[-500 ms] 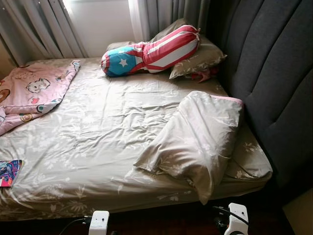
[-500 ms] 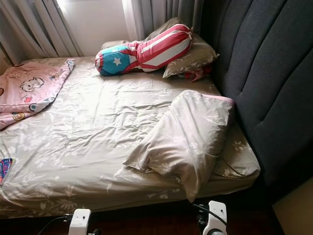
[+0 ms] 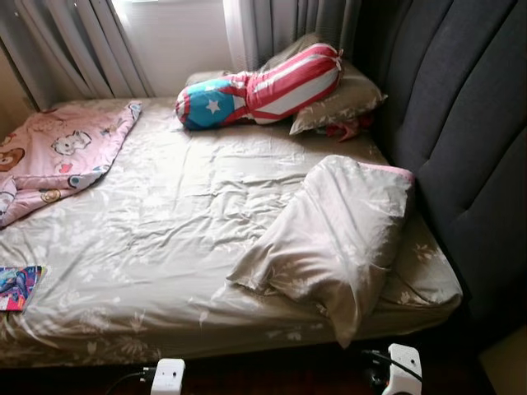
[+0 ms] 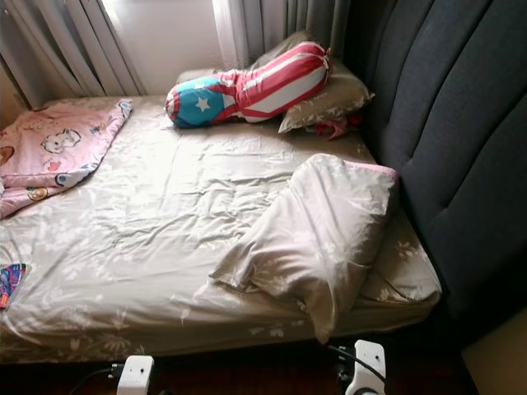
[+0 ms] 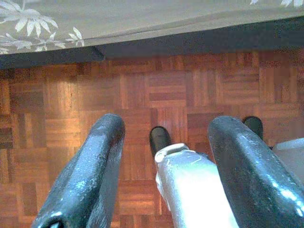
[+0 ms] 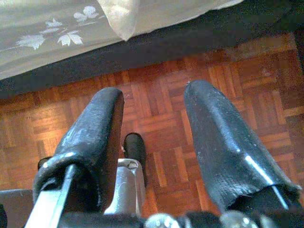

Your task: Clean up the room

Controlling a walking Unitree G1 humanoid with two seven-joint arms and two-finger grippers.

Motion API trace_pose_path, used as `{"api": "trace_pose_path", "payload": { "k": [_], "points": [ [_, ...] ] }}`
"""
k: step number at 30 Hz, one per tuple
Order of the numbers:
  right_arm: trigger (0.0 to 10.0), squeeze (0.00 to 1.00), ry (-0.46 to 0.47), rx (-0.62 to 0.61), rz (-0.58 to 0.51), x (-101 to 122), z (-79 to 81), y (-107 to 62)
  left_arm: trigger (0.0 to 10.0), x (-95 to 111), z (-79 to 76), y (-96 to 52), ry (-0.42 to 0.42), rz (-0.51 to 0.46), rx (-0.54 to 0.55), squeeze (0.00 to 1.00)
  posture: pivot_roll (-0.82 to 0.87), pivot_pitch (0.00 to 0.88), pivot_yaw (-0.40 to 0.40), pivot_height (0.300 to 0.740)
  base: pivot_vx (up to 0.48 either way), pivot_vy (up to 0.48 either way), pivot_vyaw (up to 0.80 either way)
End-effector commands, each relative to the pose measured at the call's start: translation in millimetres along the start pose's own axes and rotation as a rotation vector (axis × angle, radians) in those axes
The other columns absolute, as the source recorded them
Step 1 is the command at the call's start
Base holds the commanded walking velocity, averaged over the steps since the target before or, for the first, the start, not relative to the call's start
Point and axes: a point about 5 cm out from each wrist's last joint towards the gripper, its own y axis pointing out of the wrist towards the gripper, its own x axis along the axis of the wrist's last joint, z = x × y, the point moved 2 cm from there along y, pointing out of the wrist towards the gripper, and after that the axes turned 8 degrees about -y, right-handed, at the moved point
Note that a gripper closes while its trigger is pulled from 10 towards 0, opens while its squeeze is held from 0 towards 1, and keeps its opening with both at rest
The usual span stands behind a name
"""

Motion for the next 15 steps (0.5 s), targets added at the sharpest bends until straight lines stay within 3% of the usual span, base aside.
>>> {"api": "trace_pose_path", "payload": {
  "k": [1, 15],
  "points": [
    [10.0, 0.0, 0.0, -0.004, 0.001, -0.6, -0.6, -0.2, 10.0, -5.9, 1.3, -1.0, -0.001, 0.022, 0.004, 0.0, -0.02, 0.0, 0.016, 0.74, 0.3, 0.0, 0.0],
    [10.0, 0.0, 0.006, -0.004, -0.008, 2.0, -0.5, 0.3, 10.0, -4.2, 2.3, -0.8, -0.001, 0.018, 0.003, 0.0, -0.02, 0.0, 0.012, 0.74, 0.345, 0.0, 0.0]
  ]
}}
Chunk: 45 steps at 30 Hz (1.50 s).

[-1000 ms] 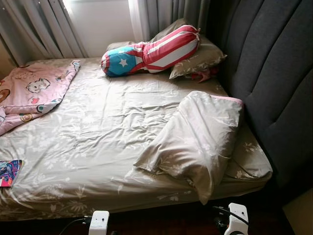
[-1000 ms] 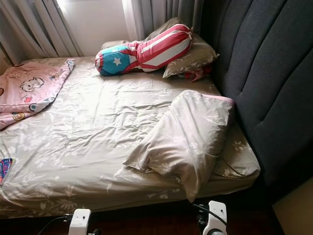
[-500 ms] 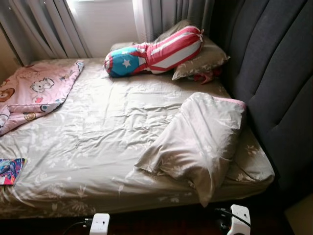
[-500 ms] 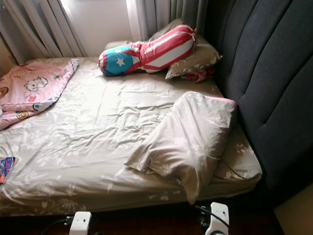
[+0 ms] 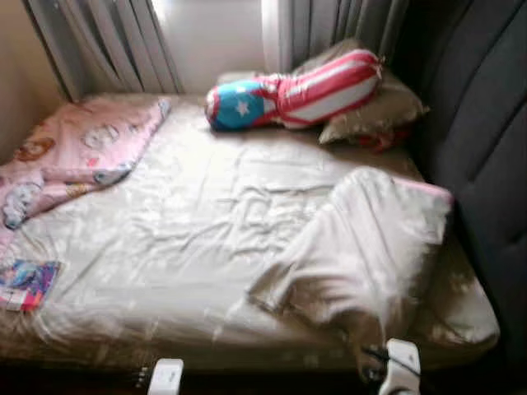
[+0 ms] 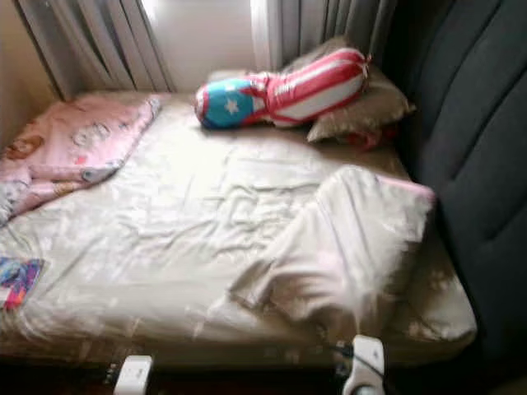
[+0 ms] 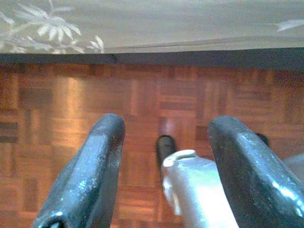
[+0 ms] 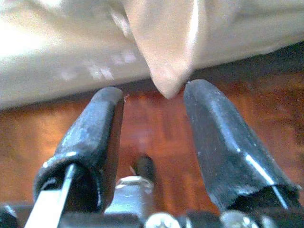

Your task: Clean up the room

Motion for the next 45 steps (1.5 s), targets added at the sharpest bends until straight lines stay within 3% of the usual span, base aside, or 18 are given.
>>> {"api": "trace_pose_path", "payload": {
  "k": [1, 12, 20, 23, 25, 26, 30, 33, 35, 38, 40, 41, 42, 45],
  "points": [
    [10.0, 0.0, 0.005, -0.027, 0.019, -8, -10.2, -2.5, 10.0, 6, -6.1, 1.7, 0.004, -0.01, -0.016, 0.0, -0.02, 0.0, 0.011, 0.74, 0.349, 0.0, 0.0],
    [10.0, 0.0, 0.006, -0.023, 0.015, -7, -9.4, -2.4, 10.0, 7, -7.6, 2.0, 0.004, -0.016, -0.015, 0.0, -0.02, 0.0, 0.008, 0.74, 0.251, 0.0, 0.0],
    [10.0, 0.0, 0.085, -0.047, -0.012, -6, -9.7, -2.8, 10.0, 14, -6.3, 2.3, -0.033, -0.06, -0.016, 0.0, -0.03, 0.0, 0.009, 0.74, 0.0, 0.0, 0.0],
    [10.0, 0.0, 0.088, -0.029, -0.071, -1, -9.6, -3.5, 10.0, 40, -6.5, 3.4, -0.098, -0.173, -0.032, 0.0, -0.02, 0.0, -0.002, 0.74, 0.0, 0.0, 0.0],
    [10.0, 0.0, 0.091, -0.023, -0.081, 0, -9.2, -3.6, 10.0, 46, -6.2, 3.4, -0.103, -0.196, -0.031, 0.0, -0.02, 0.0, -0.002, 0.74, 0.0, 0.0, 0.0],
    [10.0, 0.0, 0.107, -0.016, -0.107, 2, -8.7, -4.0, 10.0, 62, -7.3, 2.9, -0.112, -0.269, -0.038, 0.0, -0.03, 0.0, -0.002, 0.74, 0.0, 0.0, 0.0],
    [10.0, 0.0, 0.103, -0.003, -0.178, 9, -10.1, -5.7, 10.0, 99, -12.7, -1.3, -0.146, -0.436, -0.06, 0.0, -0.03, 0.0, -0.01, 0.74, 0.0, 0.0, 0.0],
    [10.0, 0.0, 0.125, 0.021, -0.248, 15, -10.3, -8.0, 10.0, 135, -23.8, -11.9, -0.114, -0.613, -0.118, 0.0, -0.03, 0.0, -0.017, 0.74, 0.0, 0.0, 0.0],
    [10.0, 0.0, 0.12, 0.032, -0.282, 17, -10.9, -9.4, 10.0, 145, -32.8, -17.8, -0.073, -0.681, -0.149, 0.0, -0.04, 0.0, -0.019, 0.74, 0.0, 0.0, 0.0],
    [10.0, 0.0, 0.118, 0.032, -0.29, 17, -11.3, -10.0, 10.0, 144, -36.5, -19.6, -0.051, -0.698, -0.16, 0.0, -0.04, 0.0, -0.02, 0.74, 0.0, 0.0, 0.0],
    [10.0, 0.0, 0.059, 0.055, -0.525, 91, 2.8, -7.8, 10.0, 141, -36.8, -24.0, -0.043, -0.73, -0.165, 0.0, -0.05, 0.001, -0.02, 0.74, 0.0, 0.0, 0.0],
    [10.0, 0.0, 0.042, 0.064, -0.601, 113, 7.8, -10.5, 10.0, 139, -36.7, -25.8, -0.04, -0.74, -0.166, 0.0, -0.05, 0.006, -0.022, 0.74, 0.0, 0.0, 0.0],
    [10.0, 0.0, 0.036, 0.075, -0.655, 124, 11.1, -13.8, 10.0, 136, -37.4, -29.4, -0.025, -0.756, -0.173, 0.0, -0.05, 0.007, -0.025, 0.74, 0.0, 0.0, 0.0],
    [10.0, 0.0, 0.038, 0.075, -0.658, 123, 11.3, -14.2, 10.0, 134, -38.2, -31.2, -0.011, -0.762, -0.177, 0.0, -0.05, 0.009, -0.026, 0.74, 0.0, 0.0, 0.0]
  ]
}}
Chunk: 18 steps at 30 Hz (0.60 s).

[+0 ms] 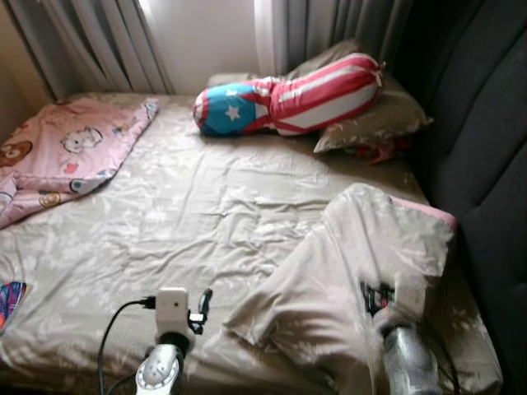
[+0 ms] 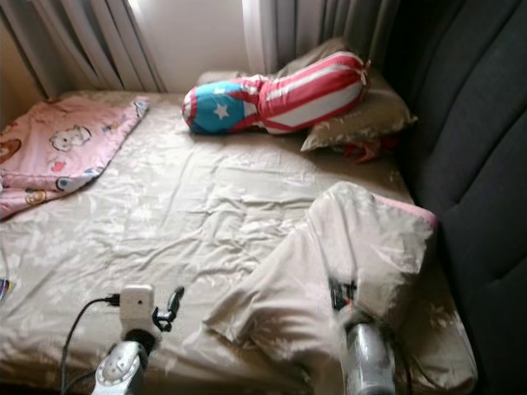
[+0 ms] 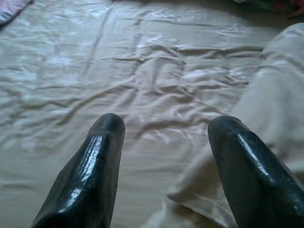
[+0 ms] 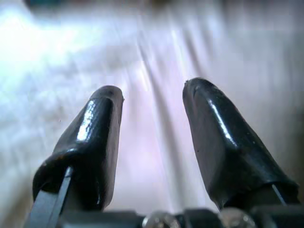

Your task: Clean up the room

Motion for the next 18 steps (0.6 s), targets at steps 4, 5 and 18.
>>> {"api": "trace_pose_path", "payload": {
  "k": [4, 5, 18],
  "points": [
    [10.0, 0.0, 0.021, -0.006, 0.058, -25, 4.2, -19.2, 10.0, 2, -0.9, -0.7, 0.026, -0.011, -0.005, 0.0, -0.05, 0.021, -0.028, 0.74, 0.0, 0.0, 0.0],
    [10.0, 0.0, 0.026, -0.009, 0.058, -25, 4.7, -19.5, 10.0, 3, -1.6, 0.5, 0.025, -0.013, -0.005, 0.0, -0.05, 0.021, -0.028, 0.74, 0.0, 0.0, 0.0],
    [10.0, 0.72, 0.046, -0.036, 0.067, -29, 8.1, -23.0, 10.0, 13, 1.9, 7.7, 0.033, -0.029, 0.017, 0.0, -0.06, 0.041, -0.034, 0.74, 0.0, 0.0, 0.0]
  ]
}}
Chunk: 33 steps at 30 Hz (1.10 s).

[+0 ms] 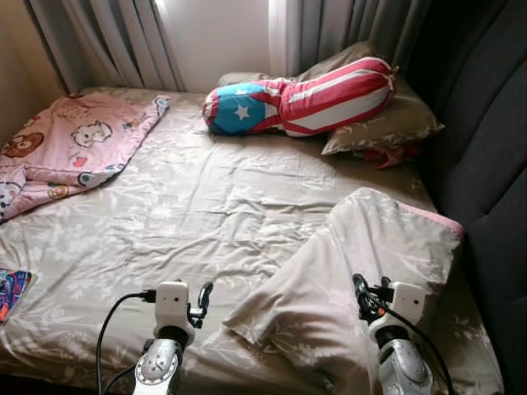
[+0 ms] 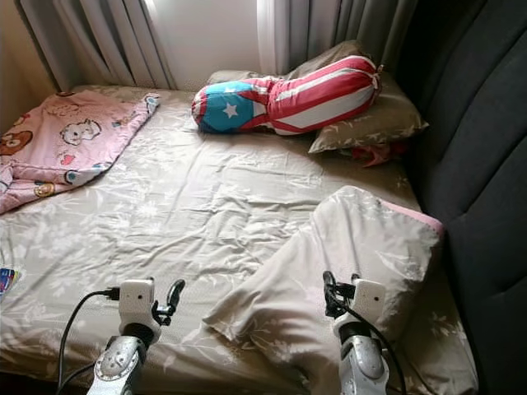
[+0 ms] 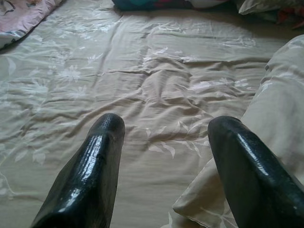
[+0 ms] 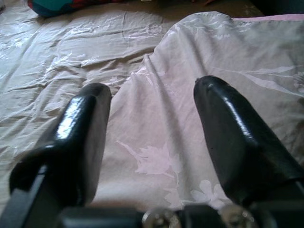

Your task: Clean up the room

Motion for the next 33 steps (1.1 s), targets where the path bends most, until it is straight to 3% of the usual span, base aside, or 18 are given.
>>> {"api": "trace_pose_path", "payload": {
  "k": [1, 2, 8, 10, 20, 30, 33],
  "points": [
    [10.0, 0.72, 0.002, -0.008, 0.023, -3, 0.0, -0.2, 10.0, -2, -0.1, 2.1, -0.002, 0.019, 0.009, 0.0, -0.06, 0.041, -0.034, 0.74, 0.0, 0.0, 0.0],
    [10.0, 0.0, 0.001, -0.008, 0.027, -3, -0.2, -0.1, 10.0, -2, -0.9, 2.6, -0.002, 0.02, 0.009, 0.0, -0.06, 0.043, -0.037, 0.74, 0.0, 0.0, 0.0],
    [10.0, 0.0, -0.021, -0.018, 0.067, -6, -2.9, 2.1, 10.0, 1, -6.6, 5.7, -0.003, 0.012, -0.006, 0.0, -0.06, 0.047, -0.039, 0.74, 0.0, 0.0, 0.0],
    [10.0, 0.0, -0.049, -0.03, 0.127, -12, -6.1, 2.3, 10.0, 0, -7.7, 6.7, -0.004, 0.019, -0.011, 0.0, -0.06, 0.048, -0.041, 0.735, 0.0, 0.0, 0.0],
    [10.0, 0.0, -0.047, -0.016, 0.155, -20, -4.8, -1.8, 10.0, -2, -7.0, 7.0, 0.01, 0.039, -0.023, 0.0, -0.06, 0.047, -0.046, 0.69, 0.0, 0.0, 0.0],
    [10.0, 0.0, -0.036, -0.023, 0.199, -25, -6.2, -2.1, 10.0, -1, -9.7, 8.3, 0.017, 0.04, -0.052, 0.0, -0.05, 0.036, -0.047, 0.69, 0.0, 0.0, 0.0],
    [10.0, 0.0, -0.033, 0.001, 0.218, -27, -3.2, -1.6, 10.0, 0, -10.4, 9.6, 0.016, 0.04, -0.055, 0.0, -0.05, 0.03, -0.045, 0.665, 0.0, 0.0, 0.0]
  ]
}}
